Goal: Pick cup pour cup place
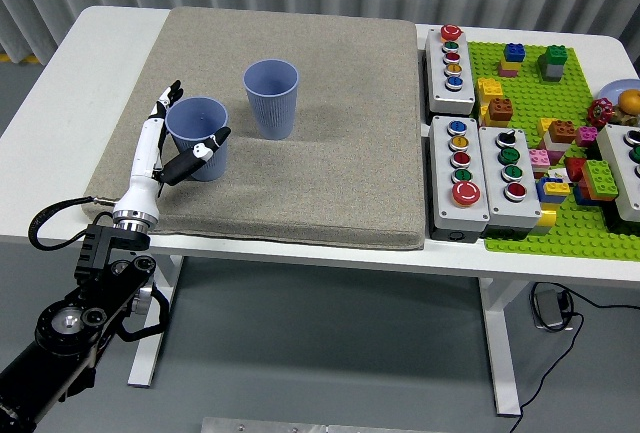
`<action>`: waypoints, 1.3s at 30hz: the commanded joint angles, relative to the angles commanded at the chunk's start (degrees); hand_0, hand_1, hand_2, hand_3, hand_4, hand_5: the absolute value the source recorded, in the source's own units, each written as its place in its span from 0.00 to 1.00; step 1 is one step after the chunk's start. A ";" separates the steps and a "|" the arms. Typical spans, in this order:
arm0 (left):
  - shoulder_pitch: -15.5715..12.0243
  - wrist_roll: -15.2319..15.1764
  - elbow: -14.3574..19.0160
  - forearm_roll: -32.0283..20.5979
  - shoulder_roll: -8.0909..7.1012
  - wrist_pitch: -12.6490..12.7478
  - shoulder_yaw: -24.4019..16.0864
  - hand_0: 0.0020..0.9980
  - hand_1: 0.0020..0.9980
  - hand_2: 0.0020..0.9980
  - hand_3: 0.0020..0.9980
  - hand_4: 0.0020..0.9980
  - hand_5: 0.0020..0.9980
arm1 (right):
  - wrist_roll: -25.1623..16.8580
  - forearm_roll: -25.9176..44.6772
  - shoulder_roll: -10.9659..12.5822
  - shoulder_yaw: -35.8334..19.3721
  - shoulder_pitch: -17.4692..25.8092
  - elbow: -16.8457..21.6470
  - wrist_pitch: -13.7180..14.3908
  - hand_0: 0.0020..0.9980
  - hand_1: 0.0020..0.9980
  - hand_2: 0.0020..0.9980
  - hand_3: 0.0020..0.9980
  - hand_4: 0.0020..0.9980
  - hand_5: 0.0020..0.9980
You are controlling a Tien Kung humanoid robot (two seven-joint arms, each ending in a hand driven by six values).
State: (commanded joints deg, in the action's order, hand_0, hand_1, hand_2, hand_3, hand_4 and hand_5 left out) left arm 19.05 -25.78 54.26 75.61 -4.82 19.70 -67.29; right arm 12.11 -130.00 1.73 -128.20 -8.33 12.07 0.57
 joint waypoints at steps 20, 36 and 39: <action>0.41 0.30 3.27 -10.82 -0.83 -2.37 -7.65 0.82 0.84 0.99 1.00 1.00 0.76 | 0.10 0.00 -0.06 0.14 0.01 -0.01 -0.06 0.69 0.65 0.58 0.58 0.00 0.17; -0.42 2.61 7.80 -31.96 -0.73 -8.83 -9.89 0.83 0.83 0.95 0.95 0.93 1.00 | 0.15 0.00 -0.11 0.12 0.21 -0.01 -0.20 0.69 0.65 0.59 0.58 0.00 0.17; -0.94 2.54 9.19 -31.22 -0.41 -8.72 -10.77 0.84 0.83 0.93 0.88 0.78 1.00 | 0.14 0.00 -0.14 0.02 0.34 -0.02 -0.23 0.69 0.65 0.58 0.58 0.00 0.17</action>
State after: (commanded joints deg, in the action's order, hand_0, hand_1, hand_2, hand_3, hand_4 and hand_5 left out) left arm 18.11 -23.24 63.45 44.39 -5.23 10.98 -78.06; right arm 12.25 -130.00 1.59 -128.17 -7.99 12.05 0.34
